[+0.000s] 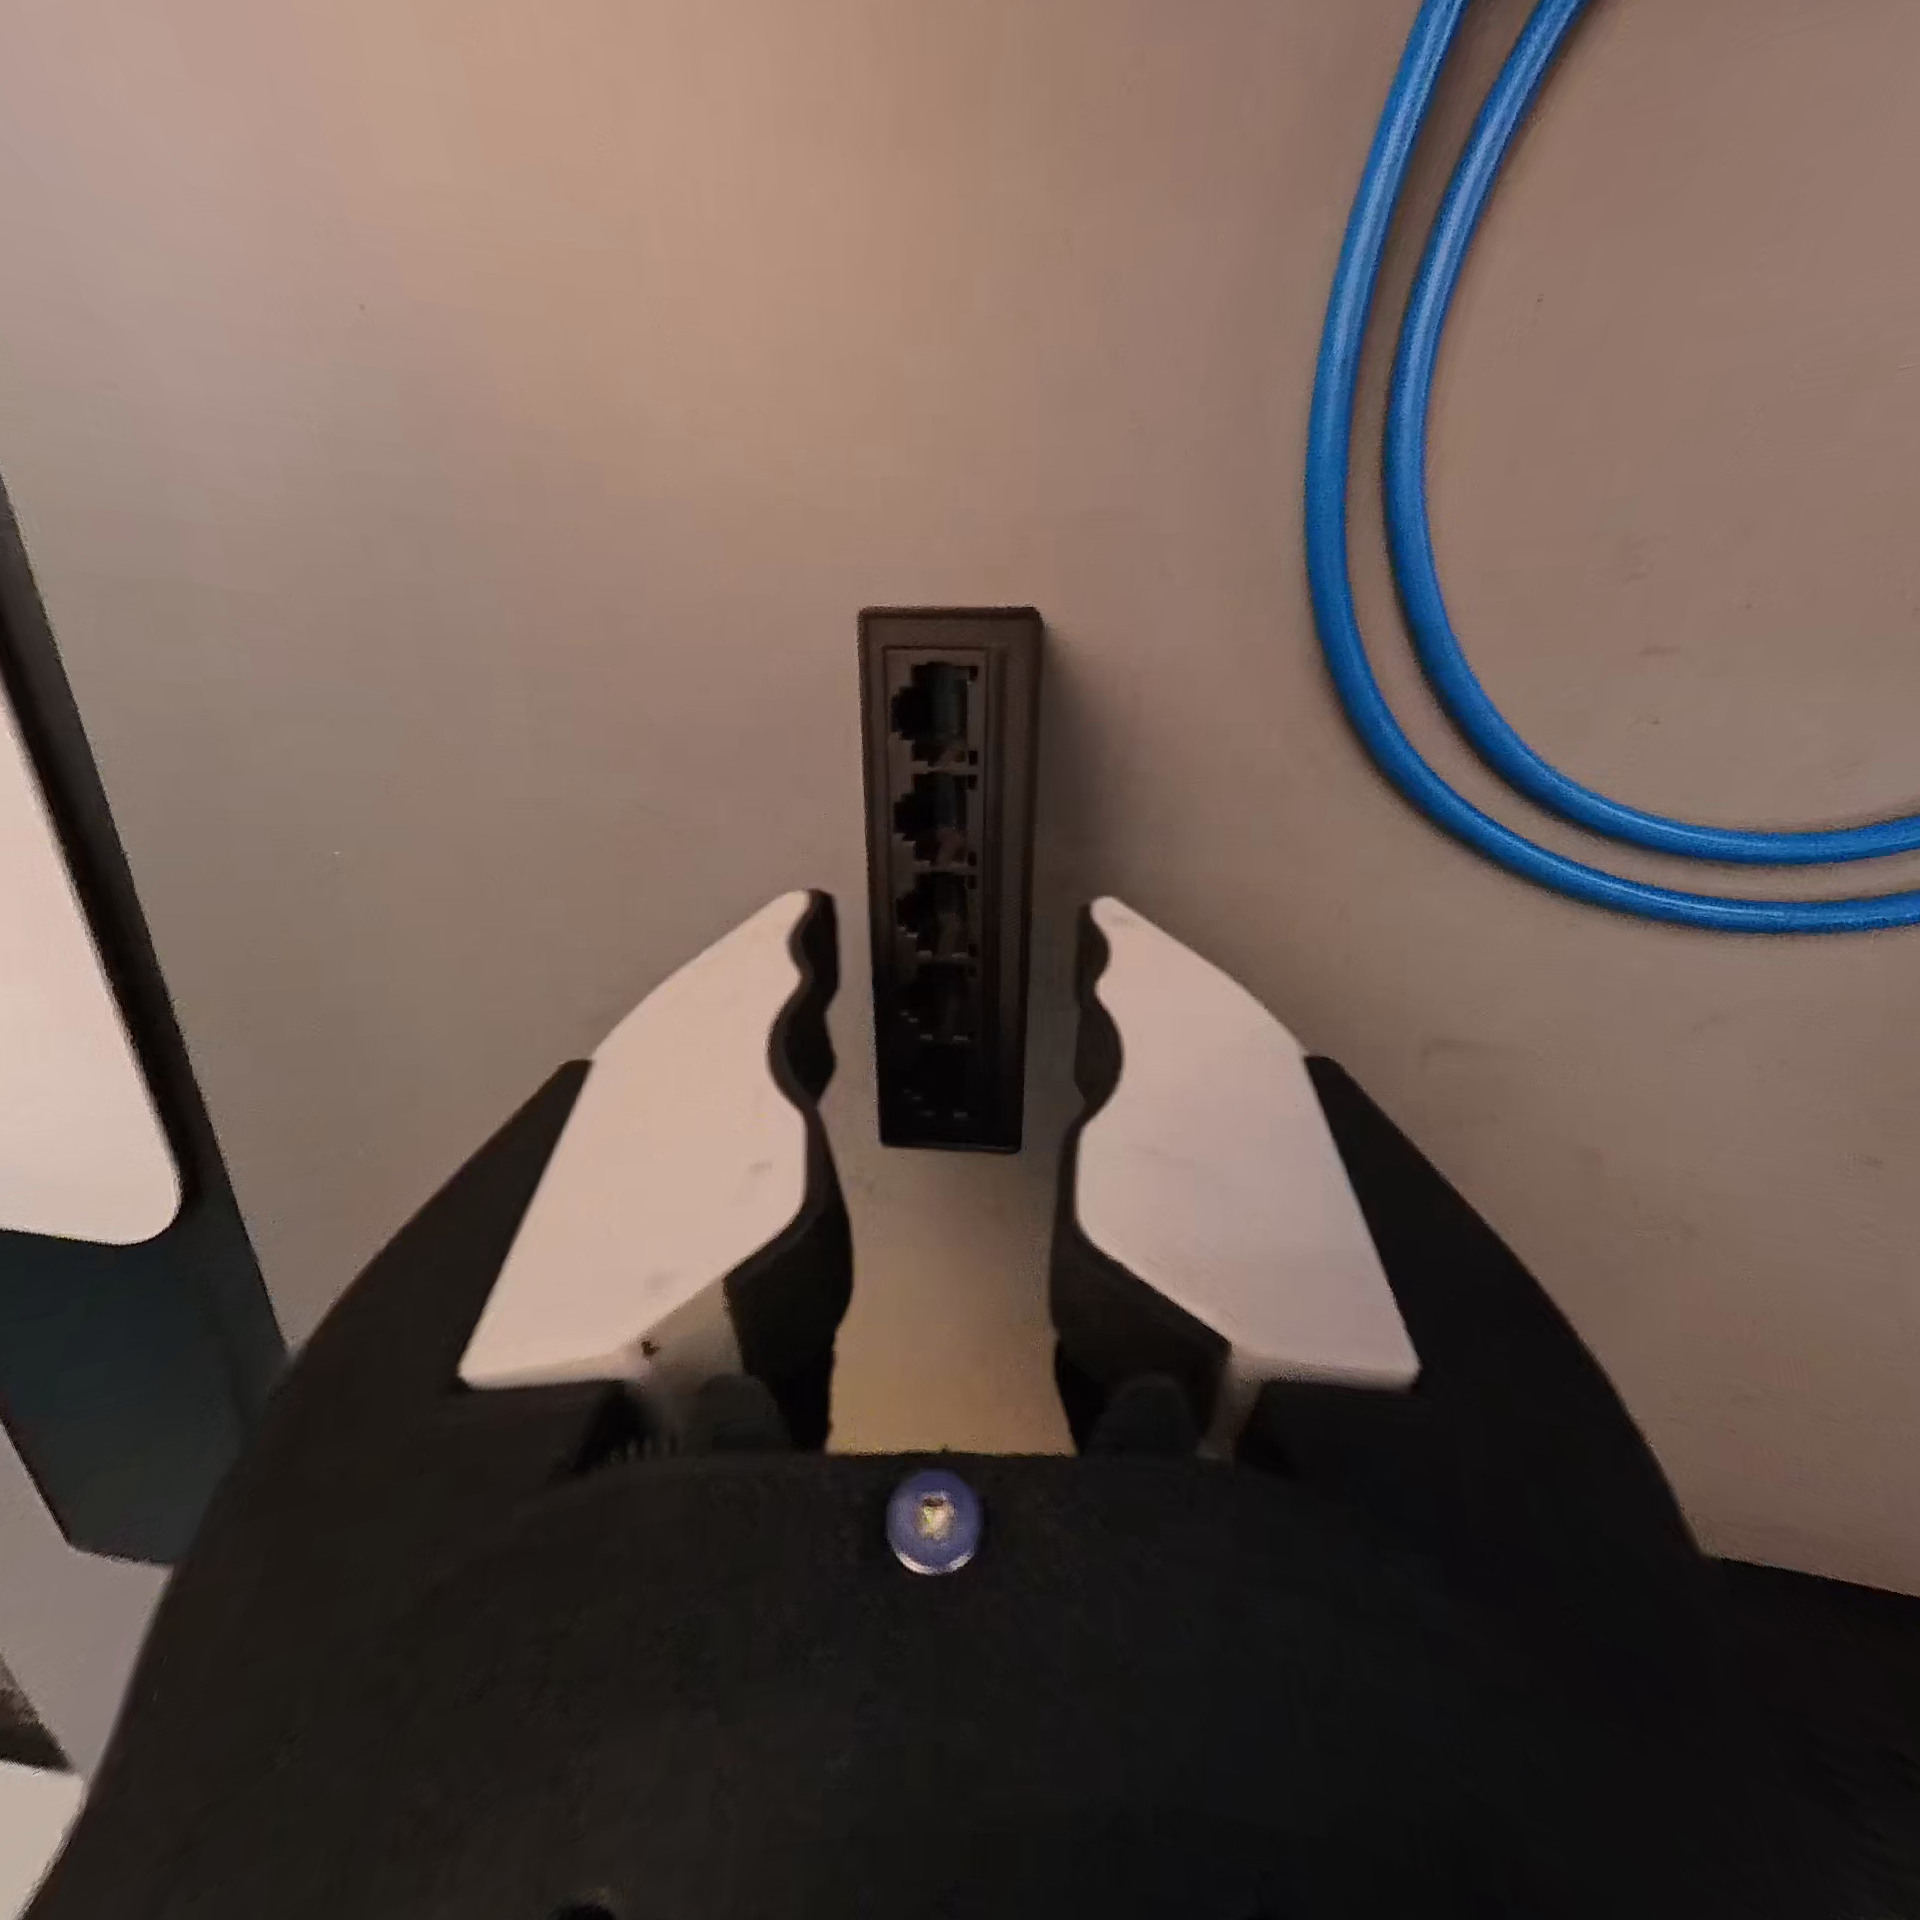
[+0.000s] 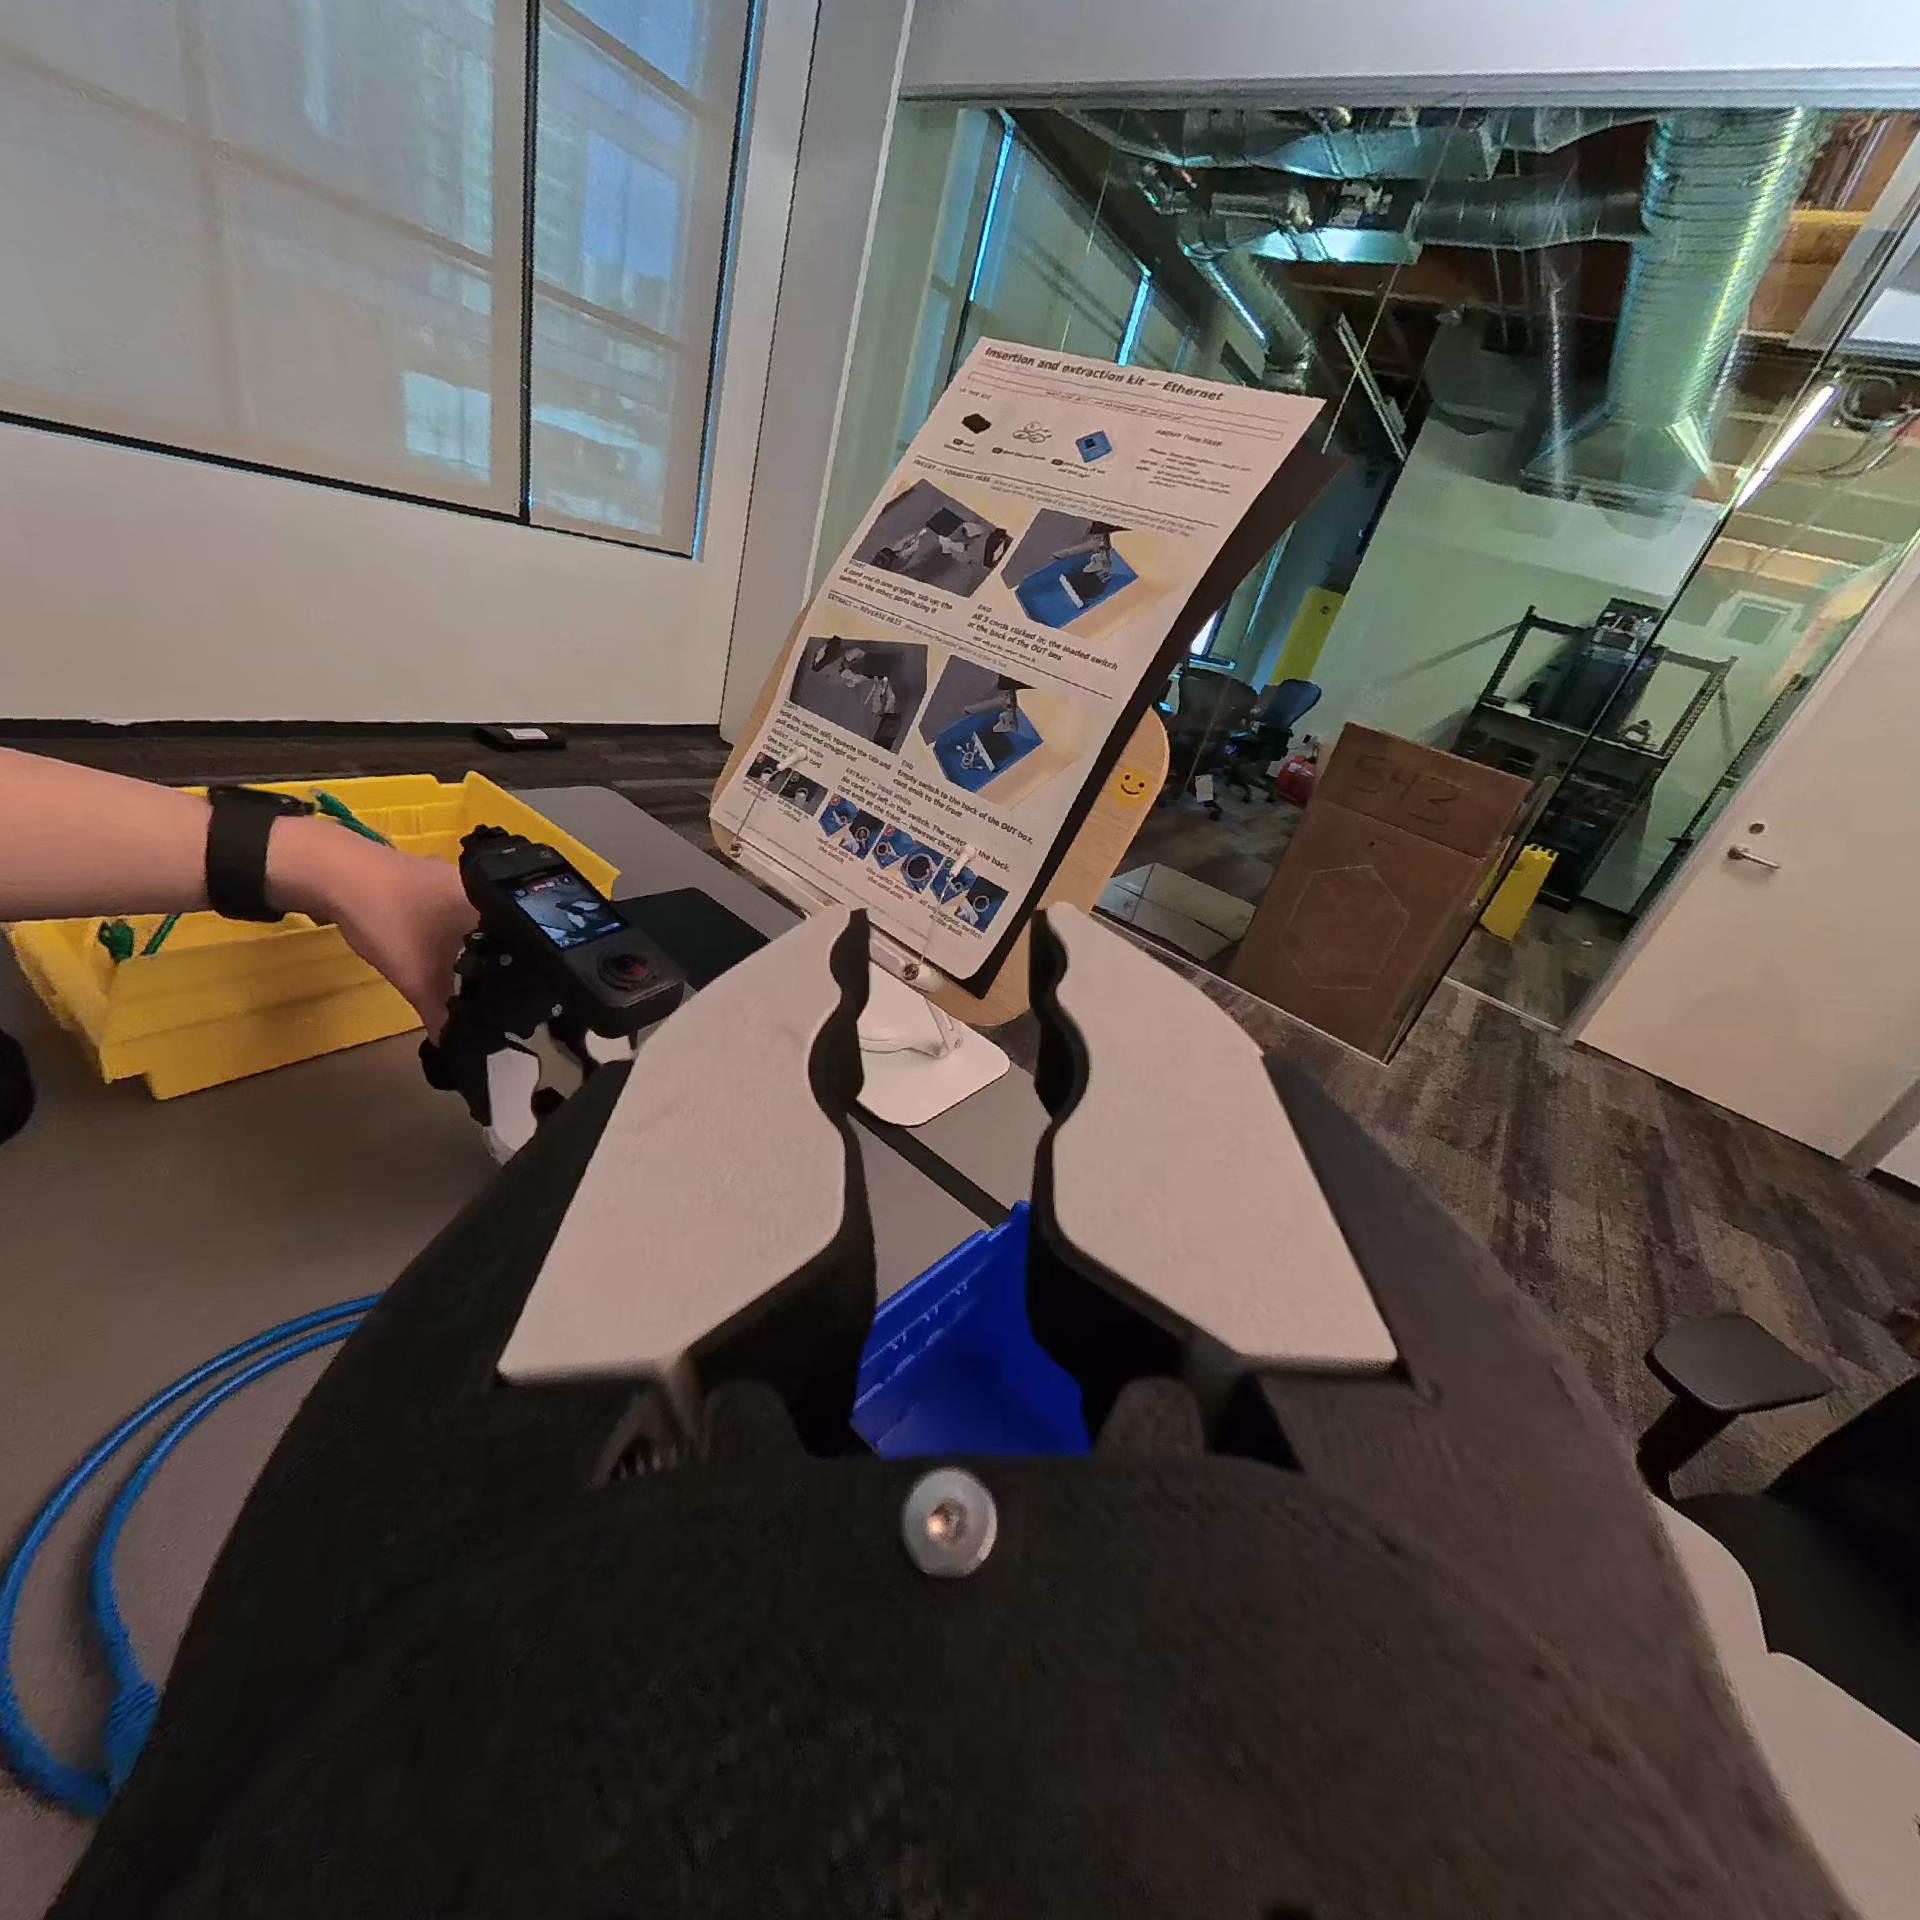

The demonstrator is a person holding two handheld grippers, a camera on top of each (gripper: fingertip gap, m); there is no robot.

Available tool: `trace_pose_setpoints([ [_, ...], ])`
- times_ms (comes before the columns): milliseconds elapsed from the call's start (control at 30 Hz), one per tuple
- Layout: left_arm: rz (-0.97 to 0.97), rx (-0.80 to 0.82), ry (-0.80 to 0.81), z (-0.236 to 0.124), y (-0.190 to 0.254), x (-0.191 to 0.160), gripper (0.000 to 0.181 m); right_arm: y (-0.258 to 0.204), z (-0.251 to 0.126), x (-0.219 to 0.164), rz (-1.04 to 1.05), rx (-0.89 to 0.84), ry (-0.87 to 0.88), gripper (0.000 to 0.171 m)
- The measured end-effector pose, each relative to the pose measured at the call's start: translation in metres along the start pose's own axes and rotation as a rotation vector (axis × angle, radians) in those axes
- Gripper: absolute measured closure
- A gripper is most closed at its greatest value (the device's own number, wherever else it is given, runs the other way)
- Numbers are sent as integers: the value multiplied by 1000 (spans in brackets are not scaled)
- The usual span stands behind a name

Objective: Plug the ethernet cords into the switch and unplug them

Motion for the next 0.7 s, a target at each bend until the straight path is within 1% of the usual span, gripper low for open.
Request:
trace_pose_setpoints([
  [33, 3, 20, 9, -4, -1, 1, 133, 1, -1, 0, 3, 1, 1, 141],
  [133, -10, 70, 115, -26, -2, 15, 132, 4, -6, 2, 15, -13, 19, 141],
  [200, -15, 48, 230, -37, 9, 40, 135, 5, -9, 4, 31, -17, 46, 141],
  [233, 3, 21, 274, -35, 20, 54, 140, 6, -11, 6, 39, -16, 64, 141],
  [267, 39, 6, 289, -28, 31, 68, 143, 6, -13, 8, 50, -13, 85, 141],
  [367, 166, 4, 230, 14, 57, 95, 148, 6, -20, 12, 87, 10, 130, 141],
  [467, 156, -1, 181, 47, 58, 106, 147, 7, -27, 15, 98, 11, 153, 141],
  [533, 119, -46, 190, 56, 56, 110, 149, 9, -30, 16, 97, 1, 161, 141],
  [633, 113, -75, 137, 66, 55, 109, 149, 12, -30, 14, 110, 1, 159, 141],
  [667, 103, -97, 140, 68, 56, 109, 155, 13, -29, 12, 118, 2, 152, 141],
  [700, 84, -121, 148, 69, 56, 109, 156, 13, -28, 11, 127, 4, 143, 141],
])
Point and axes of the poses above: each gripper's, where its closed fingertips meet, z out along the fingers, x out of its top, y = z × x across the jaws, the point moved 10 cm from there along -z, back along the fingers, and after that the axes turned 11 degrees about y, right-handed, at the moved point
